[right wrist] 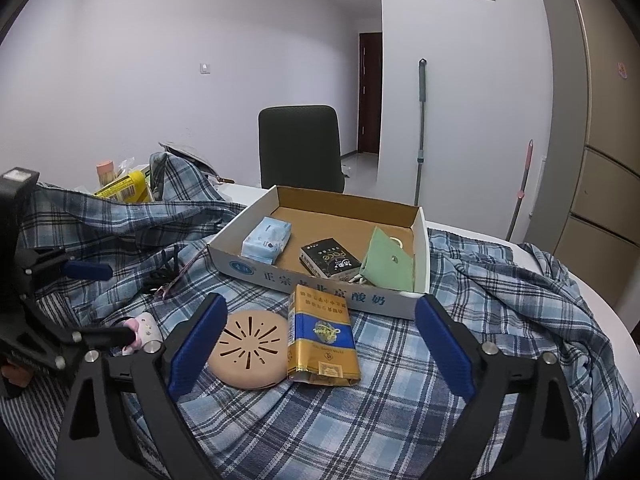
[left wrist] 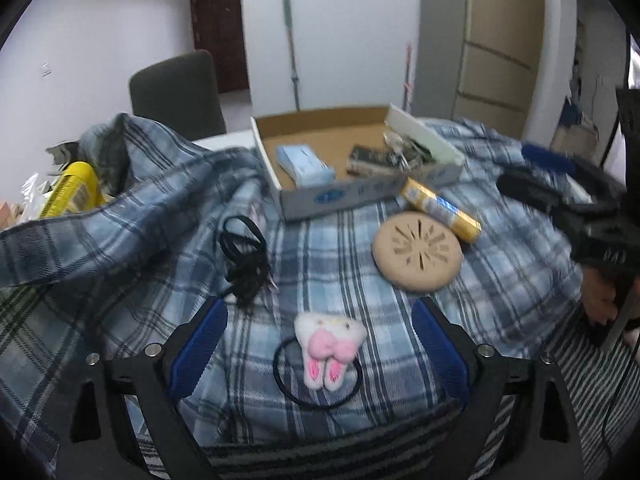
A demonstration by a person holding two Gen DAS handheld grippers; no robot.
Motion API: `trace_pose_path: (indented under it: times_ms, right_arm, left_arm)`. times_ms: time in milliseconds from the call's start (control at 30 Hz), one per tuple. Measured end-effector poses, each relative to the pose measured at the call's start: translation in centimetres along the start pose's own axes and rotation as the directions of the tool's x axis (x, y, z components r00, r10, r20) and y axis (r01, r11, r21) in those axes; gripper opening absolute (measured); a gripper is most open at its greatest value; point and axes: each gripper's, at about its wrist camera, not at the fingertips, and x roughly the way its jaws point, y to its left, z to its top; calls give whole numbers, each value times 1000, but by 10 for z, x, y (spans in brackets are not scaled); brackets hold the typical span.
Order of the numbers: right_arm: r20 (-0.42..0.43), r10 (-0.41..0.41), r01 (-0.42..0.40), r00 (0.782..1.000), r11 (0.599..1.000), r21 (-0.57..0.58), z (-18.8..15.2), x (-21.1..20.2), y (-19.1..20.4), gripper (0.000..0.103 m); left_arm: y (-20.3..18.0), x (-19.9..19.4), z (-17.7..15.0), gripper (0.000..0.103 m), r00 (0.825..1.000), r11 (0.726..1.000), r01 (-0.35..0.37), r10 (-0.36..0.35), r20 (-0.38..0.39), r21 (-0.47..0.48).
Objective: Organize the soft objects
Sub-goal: 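Move both grippers back toward the remaining items on the bed, then grasp the pink bunny plush with the left gripper while the right grasps the cigarette pack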
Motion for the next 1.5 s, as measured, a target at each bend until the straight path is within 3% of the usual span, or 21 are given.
trace_pose_path:
  times_ms: [167,300,700,833,1100,1200,1333,1500]
  right_arm:
    - [-21,20,-20,1000,1000,14,0,4,-2,100]
    - [-33,20,-19,999,1000,23,0,6,-3,101]
    - [-33,20,-19,999,1000,24,0,7,-2,100]
    - [-32,19,-19,999,1000,23,0,7,-2,100]
    - [-22,17,-17,1000,1000,24,1,5,-2,101]
    - [-10,20,-20,1000,999,35,2,2,-5,100]
    - [4,11,-12,1000,998,67,4,-3,-11,100]
    - [-15,32,-30,999,989,145,5,-2,-25,100]
  left_arm:
    - [-12,14,-9,95,996,998,8,-2,-91,65]
    - [-12,22,-11,94,991,997,42,-34,-128,59]
    - [-3,39,-11,47,978,997,77,-74,-195,9]
    - [-2,38,-10,45,980,997,72,-70,-184,8]
    - [5,25,-8,39,994,1000,18,-19,-105,-8]
    - [6,8,-4,40,999,999,35,-35,-13,-8]
    - [-11,-18,3,40,991,998,-27,19,135,57]
    - [-27,-23,18,40,978,997,23,-36,203,67]
